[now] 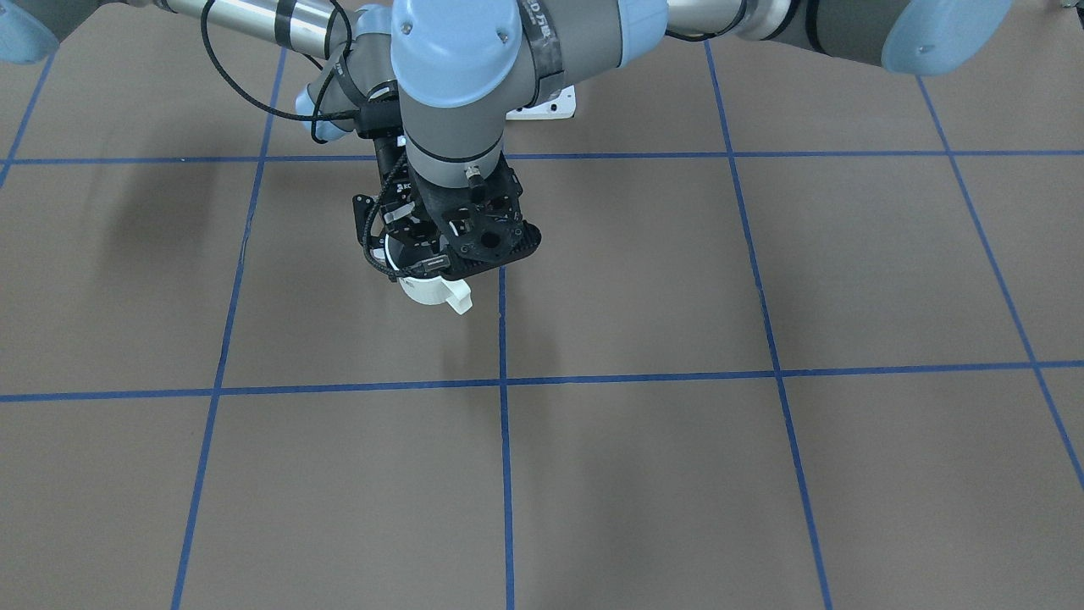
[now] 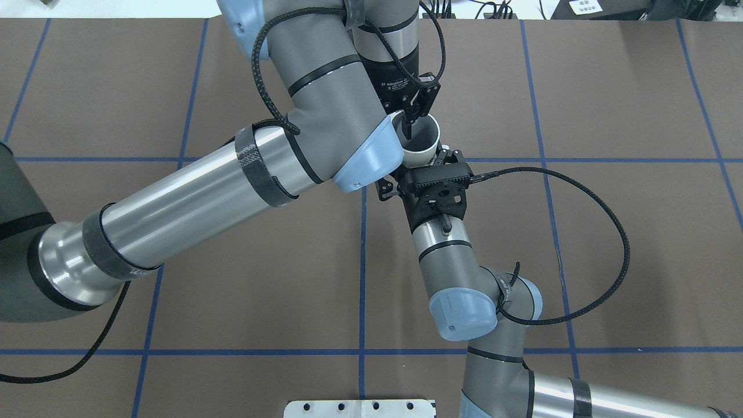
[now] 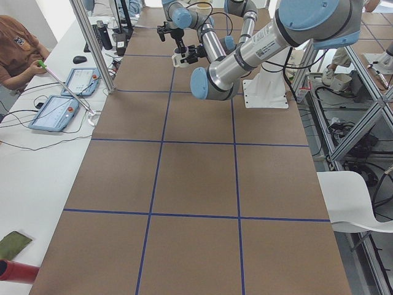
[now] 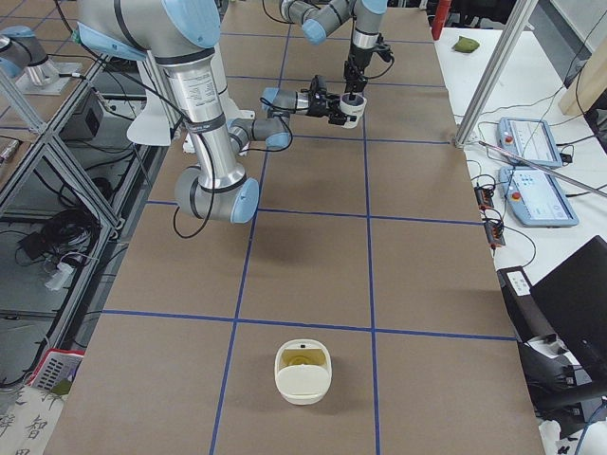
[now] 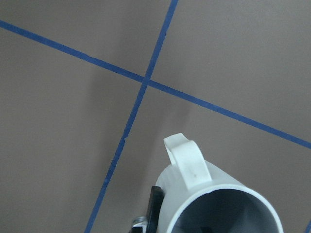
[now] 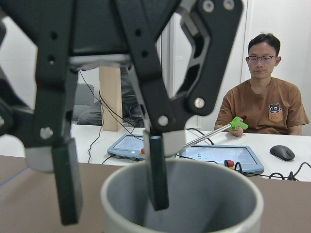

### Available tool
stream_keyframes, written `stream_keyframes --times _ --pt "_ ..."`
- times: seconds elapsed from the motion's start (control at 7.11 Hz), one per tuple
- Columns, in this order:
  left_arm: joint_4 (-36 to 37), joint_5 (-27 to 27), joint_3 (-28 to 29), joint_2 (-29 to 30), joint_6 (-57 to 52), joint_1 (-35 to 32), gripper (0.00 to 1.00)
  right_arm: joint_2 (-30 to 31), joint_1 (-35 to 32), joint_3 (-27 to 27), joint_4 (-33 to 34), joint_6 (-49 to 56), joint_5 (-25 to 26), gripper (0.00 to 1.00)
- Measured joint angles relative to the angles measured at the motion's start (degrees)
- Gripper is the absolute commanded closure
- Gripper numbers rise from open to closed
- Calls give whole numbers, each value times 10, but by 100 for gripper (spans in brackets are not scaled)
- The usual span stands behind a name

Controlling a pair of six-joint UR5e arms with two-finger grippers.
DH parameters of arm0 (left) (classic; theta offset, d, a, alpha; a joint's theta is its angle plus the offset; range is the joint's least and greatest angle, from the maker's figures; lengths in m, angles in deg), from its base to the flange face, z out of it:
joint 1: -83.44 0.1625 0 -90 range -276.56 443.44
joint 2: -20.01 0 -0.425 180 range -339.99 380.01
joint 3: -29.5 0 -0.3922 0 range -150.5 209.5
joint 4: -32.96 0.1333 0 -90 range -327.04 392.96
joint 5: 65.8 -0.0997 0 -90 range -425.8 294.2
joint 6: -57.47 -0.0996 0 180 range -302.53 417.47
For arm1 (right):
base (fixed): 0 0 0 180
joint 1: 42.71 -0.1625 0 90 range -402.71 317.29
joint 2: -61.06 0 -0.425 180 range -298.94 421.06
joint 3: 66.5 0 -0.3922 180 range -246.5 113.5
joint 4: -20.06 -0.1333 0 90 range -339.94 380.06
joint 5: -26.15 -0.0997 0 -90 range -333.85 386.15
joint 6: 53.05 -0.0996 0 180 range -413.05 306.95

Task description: Left arm hands cup to right arm to dump lemon

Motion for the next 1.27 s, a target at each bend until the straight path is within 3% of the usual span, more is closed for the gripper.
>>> stream_keyframes --times 0.14,0.28,0.42,0.56,0.7,1.27 --pt "0 0 0 0 0 0 73 0 0 0 0 0 0 42" --pt "0 -1 0 0 0 0 100 0 0 0 0 0 0 41" --pt "0 -1 1 0 0 0 100 1 0 0 -1 0 0 39" --pt "1 -1 1 0 0 0 100 1 0 0 -2 0 0 11" --pt "0 -1 1 0 0 0 100 2 0 0 -5 -1 -1 0" --pt "2 -1 1 1 0 -3 100 8 4 7 -15 -1 -6 0"
